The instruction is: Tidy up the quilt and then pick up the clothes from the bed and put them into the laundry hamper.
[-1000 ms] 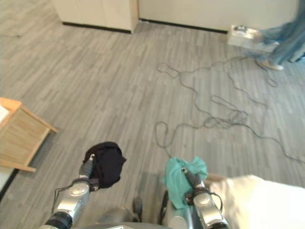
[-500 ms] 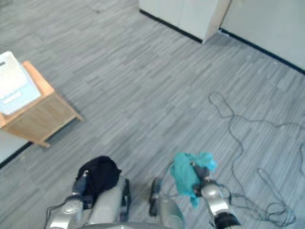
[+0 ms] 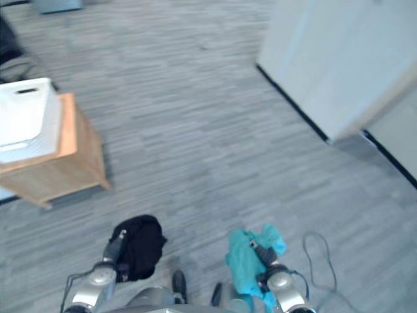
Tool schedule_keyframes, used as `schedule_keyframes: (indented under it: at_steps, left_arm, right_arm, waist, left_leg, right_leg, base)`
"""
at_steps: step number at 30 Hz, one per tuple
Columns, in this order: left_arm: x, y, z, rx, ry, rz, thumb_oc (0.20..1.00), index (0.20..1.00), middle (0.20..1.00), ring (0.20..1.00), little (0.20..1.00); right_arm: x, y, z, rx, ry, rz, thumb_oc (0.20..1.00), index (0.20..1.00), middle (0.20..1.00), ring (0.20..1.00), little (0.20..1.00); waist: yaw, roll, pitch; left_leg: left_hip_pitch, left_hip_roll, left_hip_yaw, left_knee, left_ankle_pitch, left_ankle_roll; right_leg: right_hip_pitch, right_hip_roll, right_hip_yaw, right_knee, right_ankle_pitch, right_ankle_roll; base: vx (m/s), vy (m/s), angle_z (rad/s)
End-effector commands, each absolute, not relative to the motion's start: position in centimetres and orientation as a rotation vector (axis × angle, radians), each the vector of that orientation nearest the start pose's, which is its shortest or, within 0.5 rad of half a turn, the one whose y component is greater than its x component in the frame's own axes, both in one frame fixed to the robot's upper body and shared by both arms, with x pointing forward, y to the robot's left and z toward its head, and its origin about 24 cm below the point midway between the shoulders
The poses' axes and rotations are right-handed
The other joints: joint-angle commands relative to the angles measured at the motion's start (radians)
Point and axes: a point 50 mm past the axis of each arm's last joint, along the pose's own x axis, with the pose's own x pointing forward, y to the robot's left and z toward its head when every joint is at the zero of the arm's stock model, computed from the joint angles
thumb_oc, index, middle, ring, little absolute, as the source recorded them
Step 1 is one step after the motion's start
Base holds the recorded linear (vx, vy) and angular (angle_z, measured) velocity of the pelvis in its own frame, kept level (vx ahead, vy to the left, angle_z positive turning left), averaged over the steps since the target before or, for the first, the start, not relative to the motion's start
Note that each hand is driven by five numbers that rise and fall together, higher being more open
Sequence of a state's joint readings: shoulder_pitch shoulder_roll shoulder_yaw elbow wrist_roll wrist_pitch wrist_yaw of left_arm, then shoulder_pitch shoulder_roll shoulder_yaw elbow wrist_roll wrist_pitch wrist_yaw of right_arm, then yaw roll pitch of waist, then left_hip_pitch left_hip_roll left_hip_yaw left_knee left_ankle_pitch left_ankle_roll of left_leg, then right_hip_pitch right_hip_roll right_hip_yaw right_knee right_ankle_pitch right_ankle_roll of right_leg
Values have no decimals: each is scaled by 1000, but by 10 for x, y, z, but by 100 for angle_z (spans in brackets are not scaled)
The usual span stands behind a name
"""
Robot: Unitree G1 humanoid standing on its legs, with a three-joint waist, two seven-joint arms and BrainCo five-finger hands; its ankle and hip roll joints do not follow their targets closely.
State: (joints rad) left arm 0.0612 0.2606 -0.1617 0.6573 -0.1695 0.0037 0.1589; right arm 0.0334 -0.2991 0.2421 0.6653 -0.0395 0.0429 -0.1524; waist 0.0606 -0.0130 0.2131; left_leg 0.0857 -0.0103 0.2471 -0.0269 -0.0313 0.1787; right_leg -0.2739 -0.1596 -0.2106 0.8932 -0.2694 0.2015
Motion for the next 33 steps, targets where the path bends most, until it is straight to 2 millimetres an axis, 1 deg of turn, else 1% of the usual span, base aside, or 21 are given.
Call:
schedule_keyframes:
  at_steps: [1,2,3,4,8,9,10,12,13,14,16,19,22,23,24,27,29,30,31,32,33]
  left_arm:
    - [191,230,-84,305,611,159,200,200,200,200,200]
    - [191,230,-84,305,611,159,200,200,200,200,200]
    - [191,231,-84,312,608,163,200,200,200,200,200]
    - [193,234,-84,342,612,171,200,200,200,200,200]
    - [187,236,-87,353,630,173,200,200,200,200,200]
    - [182,236,-89,330,636,177,200,200,200,200,200]
    - [183,236,-89,330,635,178,200,200,200,200,200]
    - [184,235,-89,290,637,191,200,200,200,200,200]
    - [188,232,-84,258,606,188,200,200,200,200,200]
    - [192,231,-80,249,583,185,200,200,200,200,200]
    - [192,230,-80,247,582,181,200,200,200,200,200]
    - [187,227,-82,235,589,160,200,200,200,200,200]
    - [180,225,-84,228,602,152,200,200,200,200,200]
    - [180,225,-84,228,603,152,200,200,200,200,200]
    - [177,224,-86,225,616,154,200,200,200,200,200]
    - [169,226,-90,223,646,154,200,200,200,200,200]
    - [165,230,-91,233,658,164,200,200,200,200,200]
    - [168,235,-90,266,668,160,200,200,200,200,200]
    - [169,238,-90,298,677,158,200,200,200,200,200]
    - [170,238,-90,299,676,159,200,200,200,200,200]
    - [181,242,-83,332,645,158,200,200,200,200,200]
  right_arm:
    - [208,-223,-76,-459,570,-68,200,200,200,200,200]
    - [208,-223,-76,-459,570,-67,200,200,200,200,200]
    - [207,-225,-76,-461,573,-75,200,200,200,200,200]
    - [203,-229,-78,-469,593,-85,200,200,200,200,200]
    - [200,-229,-80,-488,603,-59,200,200,200,200,200]
    - [203,-227,-78,-485,585,-35,200,200,200,200,200]
    - [203,-226,-77,-485,584,-34,200,200,200,200,200]
    - [213,-231,-69,-496,546,-44,200,200,200,200,200]
    - [219,-234,-60,-498,503,-64,200,200,200,200,200]
    - [224,-236,-54,-503,481,-71,200,200,200,200,200]
    - [225,-235,-54,-507,480,-64,200,200,200,200,200]
    - [223,-237,-55,-514,489,-59,200,200,200,200,200]
    - [222,-238,-57,-528,502,-59,200,200,200,200,200]
    - [221,-238,-57,-528,503,-59,200,200,200,200,200]
    - [221,-237,-59,-537,513,-52,200,200,200,200,200]
    - [221,-231,-62,-548,523,-21,200,200,200,200,200]
    - [218,-223,-67,-548,533,7,200,200,200,200,200]
    - [217,-214,-70,-536,535,24,200,200,200,200,200]
    - [218,-209,-72,-531,539,38,200,200,200,200,200]
    - [218,-209,-72,-531,538,38,200,200,200,200,200]
    - [223,-202,-68,-506,509,34,200,200,200,200,200]
  waist:
    - [-28,0,56]
    - [-30,2,55]
    - [-42,-6,57]
    - [-75,-15,53]
    - [-82,-22,48]
    - [-83,-7,45]
    - [-86,-10,43]
    - [-72,-18,72]
    - [-50,-28,103]
    - [-25,-32,115]
    - [-12,-30,113]
    - [13,-20,79]
    - [43,1,53]
    - [42,-3,55]
    - [59,1,47]
    - [84,-22,35]
    - [100,-34,31]
    - [115,-72,36]
    - [104,-88,49]
    - [105,-91,49]
    - [72,-78,73]
  left_leg:
    - [18,40,-72,-31,-27,-169]
    - [16,43,-74,-30,-24,-169]
    - [43,40,-109,-43,-39,-185]
    - [115,57,-199,-57,-90,-226]
    - [152,82,-242,-6,-151,-238]
    - [103,116,-260,180,-120,-267]
    - [96,113,-263,181,-117,-267]
    - [-88,154,-248,524,6,-286]
    - [-182,198,-158,703,33,-276]
    - [-270,199,-70,717,12,-276]
    - [-305,187,-44,676,3,-273]
    - [-348,169,60,428,7,-251]
    - [-356,178,172,194,118,-267]
    - [-346,171,173,183,121,-268]
    - [-368,204,223,123,167,-278]
    - [-346,215,221,96,176,-276]
    - [-334,210,210,85,191,-247]
    - [-315,184,197,94,165,-217]
    - [-284,168,200,95,136,-198]
    - [-284,166,203,94,135,-196]
    - [-222,164,171,72,101,-173]
  right_leg:
    - [106,-2,8,-526,217,-14]
    - [111,1,4,-537,225,-16]
    - [100,-5,31,-686,246,-16]
    - [40,-21,136,-876,351,29]
    - [54,-24,148,-876,372,36]
    - [95,0,144,-859,360,10]
    - [92,-4,143,-860,364,9]
    - [166,-7,90,-884,345,-44]
    - [258,0,36,-923,313,-84]
    - [330,7,9,-953,279,-94]
    - [357,11,1,-963,261,-91]
    - [411,26,-24,-981,209,-72]
    - [482,58,-42,-981,150,-57]
    - [487,53,-43,-981,147,-56]
    - [531,69,-59,-981,123,-50]
    - [592,64,-59,-950,77,-43]
    - [585,57,-52,-886,69,-36]
    - [540,25,-54,-696,115,5]
    - [488,-3,-48,-580,216,47]
    - [484,-7,-46,-574,213,49]
    - [353,-13,-5,-347,325,57]
  base:
    - [364,-172,125]
    - [418,-206,168]
    - [911,-452,166]
    - [928,-448,131]
    - [464,-264,150]
    - [445,-367,50]
    - [357,-393,58]
    - [250,-410,96]
    - [492,-561,88]
    - [423,-421,47]
    - [321,-118,30]
    - [445,8,-21]
    - [474,93,1]
    - [515,93,26]
    - [371,68,-11]
    - [741,173,-18]
    - [238,109,-6]
    - [365,142,14]
    - [365,145,-2]
    - [362,163,9]
    - [359,167,4]
